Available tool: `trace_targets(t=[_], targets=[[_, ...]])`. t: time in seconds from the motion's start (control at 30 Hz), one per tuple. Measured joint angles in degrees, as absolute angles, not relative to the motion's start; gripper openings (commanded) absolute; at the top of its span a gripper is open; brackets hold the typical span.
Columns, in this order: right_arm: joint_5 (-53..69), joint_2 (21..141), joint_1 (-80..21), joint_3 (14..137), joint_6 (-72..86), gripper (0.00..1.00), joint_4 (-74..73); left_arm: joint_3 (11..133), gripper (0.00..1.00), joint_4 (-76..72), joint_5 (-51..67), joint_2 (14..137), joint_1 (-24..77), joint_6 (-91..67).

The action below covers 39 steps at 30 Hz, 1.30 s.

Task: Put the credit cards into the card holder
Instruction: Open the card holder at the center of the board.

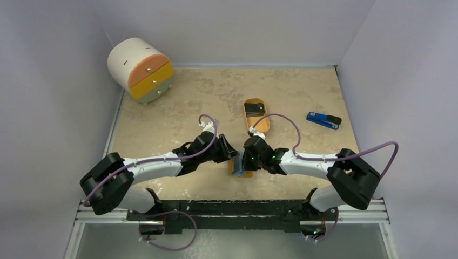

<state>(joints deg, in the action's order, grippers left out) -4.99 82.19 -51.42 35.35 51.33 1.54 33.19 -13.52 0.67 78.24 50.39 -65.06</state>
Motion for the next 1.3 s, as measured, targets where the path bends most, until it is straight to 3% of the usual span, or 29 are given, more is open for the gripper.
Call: trace_targets(t=[0.43, 0.67, 1.0, 1.3], targets=[[-4.99, 80.47, -51.42, 35.46, 51.29, 0.0, -0.19, 33.52, 0.27, 1.61, -8.64, 78.37, 50.46, -59.64], [-4.97, 77.32, -51.42, 34.98, 51.18, 0.0, 1.76, 32.8, 0.28, 2.24, -10.63, 80.53, 50.43, -58.89], [-4.97, 77.3, -51.42, 34.0, 51.16, 0.0, 2.85, 32.4, 0.41, 0.54, -10.57, 80.27, 50.5, -58.92], [-4.99, 77.62, -51.42, 33.98, 51.16, 0.0, 3.07, 32.62, 0.47, 7.42, -15.09, 76.75, 50.65, -58.96]])
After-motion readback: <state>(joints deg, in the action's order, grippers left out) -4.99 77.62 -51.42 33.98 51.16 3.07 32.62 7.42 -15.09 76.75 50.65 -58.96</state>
